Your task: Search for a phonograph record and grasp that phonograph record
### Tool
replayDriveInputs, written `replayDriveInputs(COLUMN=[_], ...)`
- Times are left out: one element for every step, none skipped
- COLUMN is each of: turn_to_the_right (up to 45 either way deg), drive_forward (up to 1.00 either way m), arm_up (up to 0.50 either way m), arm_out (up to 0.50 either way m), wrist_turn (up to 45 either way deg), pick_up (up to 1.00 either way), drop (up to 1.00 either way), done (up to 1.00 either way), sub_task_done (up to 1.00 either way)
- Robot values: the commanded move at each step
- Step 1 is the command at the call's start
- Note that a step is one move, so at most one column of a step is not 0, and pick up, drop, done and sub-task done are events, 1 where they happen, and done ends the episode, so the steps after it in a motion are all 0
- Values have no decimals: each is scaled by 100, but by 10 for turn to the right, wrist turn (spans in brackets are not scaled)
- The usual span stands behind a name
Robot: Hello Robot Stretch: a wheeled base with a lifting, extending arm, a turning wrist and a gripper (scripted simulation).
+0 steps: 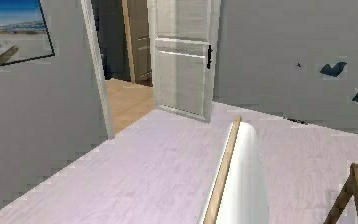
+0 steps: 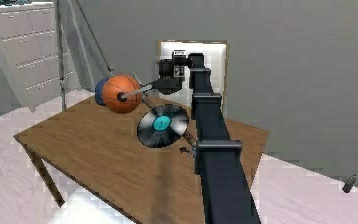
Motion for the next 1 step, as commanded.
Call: replayDriveInputs(turn_to_the_right=[0], drive_forward=[0], arm_up=[0], arm_out=[0], wrist_turn=[300], pick_up=[0], drop=[0], done=[0], sub_task_done=[0])
